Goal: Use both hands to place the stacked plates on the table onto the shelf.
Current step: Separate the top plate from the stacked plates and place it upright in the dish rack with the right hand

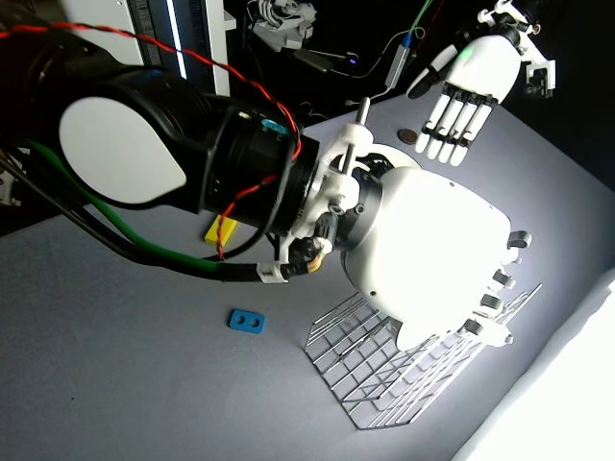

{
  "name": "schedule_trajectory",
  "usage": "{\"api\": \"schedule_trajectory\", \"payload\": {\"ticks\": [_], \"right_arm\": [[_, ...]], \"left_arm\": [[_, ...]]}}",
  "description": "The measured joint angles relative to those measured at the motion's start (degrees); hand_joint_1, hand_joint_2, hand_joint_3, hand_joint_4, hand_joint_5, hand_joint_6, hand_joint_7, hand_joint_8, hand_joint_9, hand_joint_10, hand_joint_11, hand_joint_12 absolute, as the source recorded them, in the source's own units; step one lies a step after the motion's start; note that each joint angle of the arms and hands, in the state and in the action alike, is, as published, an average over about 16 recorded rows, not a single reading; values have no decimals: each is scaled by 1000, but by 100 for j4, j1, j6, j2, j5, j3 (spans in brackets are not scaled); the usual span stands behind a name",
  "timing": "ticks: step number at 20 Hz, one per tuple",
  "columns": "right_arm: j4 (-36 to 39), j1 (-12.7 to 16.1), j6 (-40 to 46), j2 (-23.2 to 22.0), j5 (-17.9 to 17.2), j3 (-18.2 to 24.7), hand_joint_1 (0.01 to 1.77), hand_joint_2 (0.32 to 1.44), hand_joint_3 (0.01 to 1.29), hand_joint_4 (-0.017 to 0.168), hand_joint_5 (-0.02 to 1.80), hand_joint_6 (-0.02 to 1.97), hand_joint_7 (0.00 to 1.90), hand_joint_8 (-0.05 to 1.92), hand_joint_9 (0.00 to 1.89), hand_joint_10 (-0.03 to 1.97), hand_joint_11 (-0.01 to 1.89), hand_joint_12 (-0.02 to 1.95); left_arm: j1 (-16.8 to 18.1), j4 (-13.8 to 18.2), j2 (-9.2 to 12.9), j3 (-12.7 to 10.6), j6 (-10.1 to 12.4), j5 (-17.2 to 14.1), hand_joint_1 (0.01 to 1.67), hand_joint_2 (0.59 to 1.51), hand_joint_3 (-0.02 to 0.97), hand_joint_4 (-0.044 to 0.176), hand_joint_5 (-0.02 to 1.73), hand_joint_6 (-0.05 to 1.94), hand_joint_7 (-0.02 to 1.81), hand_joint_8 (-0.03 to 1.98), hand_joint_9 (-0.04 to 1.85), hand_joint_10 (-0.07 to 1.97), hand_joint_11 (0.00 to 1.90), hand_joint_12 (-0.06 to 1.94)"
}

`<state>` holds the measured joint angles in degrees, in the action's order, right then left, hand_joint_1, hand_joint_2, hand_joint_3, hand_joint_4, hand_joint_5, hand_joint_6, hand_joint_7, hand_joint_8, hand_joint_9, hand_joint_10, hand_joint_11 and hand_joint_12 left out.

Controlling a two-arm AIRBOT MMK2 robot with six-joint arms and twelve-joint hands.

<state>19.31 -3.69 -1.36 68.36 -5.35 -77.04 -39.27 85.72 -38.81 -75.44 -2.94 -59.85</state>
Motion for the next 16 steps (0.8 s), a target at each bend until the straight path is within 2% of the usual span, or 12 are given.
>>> {"api": "schedule_trajectory", "payload": {"ticks": [10,16], "right_arm": [[-8,-345,-90,292,-35,-340,1147,1187,13,14,720,1272,744,1348,550,1250,249,1740],[-4,-390,-118,300,-104,-377,1140,1175,13,7,649,1130,691,1133,503,1136,192,1696]], "left_arm": [[-36,-5,-24,5,1,146,23,1147,12,6,266,8,285,3,268,15,151,226],[-42,-31,-33,5,1,153,23,1147,12,5,277,8,296,3,276,15,158,226]]}}
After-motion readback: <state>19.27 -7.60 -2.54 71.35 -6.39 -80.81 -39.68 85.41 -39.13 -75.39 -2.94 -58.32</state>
